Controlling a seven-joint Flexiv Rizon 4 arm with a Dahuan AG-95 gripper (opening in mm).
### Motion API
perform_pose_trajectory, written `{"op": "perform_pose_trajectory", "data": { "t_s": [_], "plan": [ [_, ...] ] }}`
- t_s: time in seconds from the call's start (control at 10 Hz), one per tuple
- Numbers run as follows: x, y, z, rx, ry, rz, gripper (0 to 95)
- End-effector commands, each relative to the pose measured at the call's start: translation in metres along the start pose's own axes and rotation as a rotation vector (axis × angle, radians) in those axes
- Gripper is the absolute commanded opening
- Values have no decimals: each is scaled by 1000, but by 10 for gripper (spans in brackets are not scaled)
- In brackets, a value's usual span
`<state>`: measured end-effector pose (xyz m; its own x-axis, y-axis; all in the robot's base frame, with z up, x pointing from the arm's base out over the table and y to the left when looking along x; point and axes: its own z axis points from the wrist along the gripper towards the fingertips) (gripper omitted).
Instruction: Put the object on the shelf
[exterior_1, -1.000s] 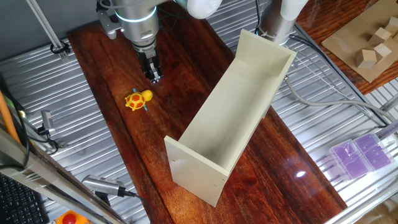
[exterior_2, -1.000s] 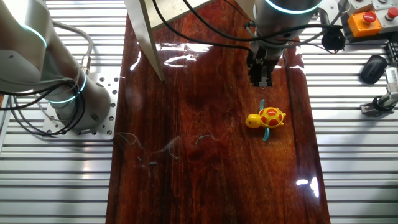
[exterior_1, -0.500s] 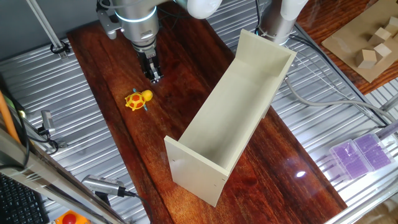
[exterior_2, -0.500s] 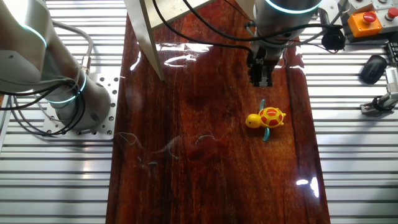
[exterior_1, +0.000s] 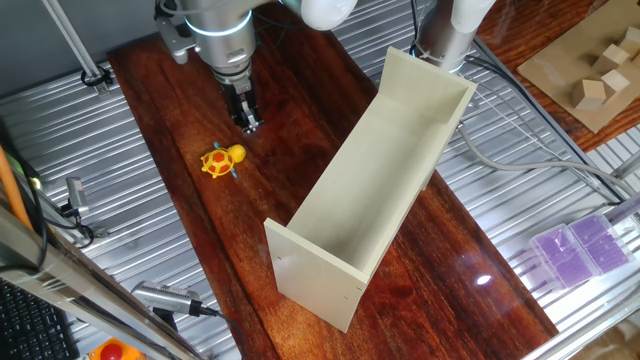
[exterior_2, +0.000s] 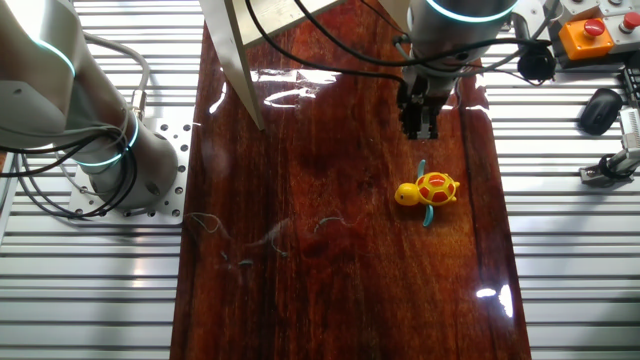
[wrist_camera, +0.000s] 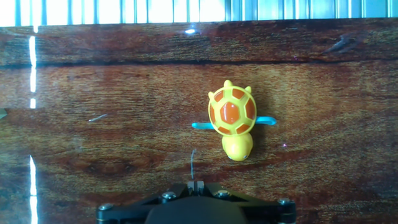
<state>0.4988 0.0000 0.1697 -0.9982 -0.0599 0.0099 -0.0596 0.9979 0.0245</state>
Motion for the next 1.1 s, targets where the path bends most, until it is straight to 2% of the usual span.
{"op": "perform_pose_trajectory", "data": {
  "t_s": [0.1,0.3,0.6,0.7,0.8,1.1],
  "plan": [
    [2,-1,1,-4,0,-139,0],
    [0,-4,5,-2,-9,-239,0],
    [-10,-19,15,4,-9,-264,0],
    [-19,-29,24,1,-11,-278,0],
    [-22,-32,27,1,-11,-277,0],
    [-47,-43,44,0,-10,-310,0]
  ]
}}
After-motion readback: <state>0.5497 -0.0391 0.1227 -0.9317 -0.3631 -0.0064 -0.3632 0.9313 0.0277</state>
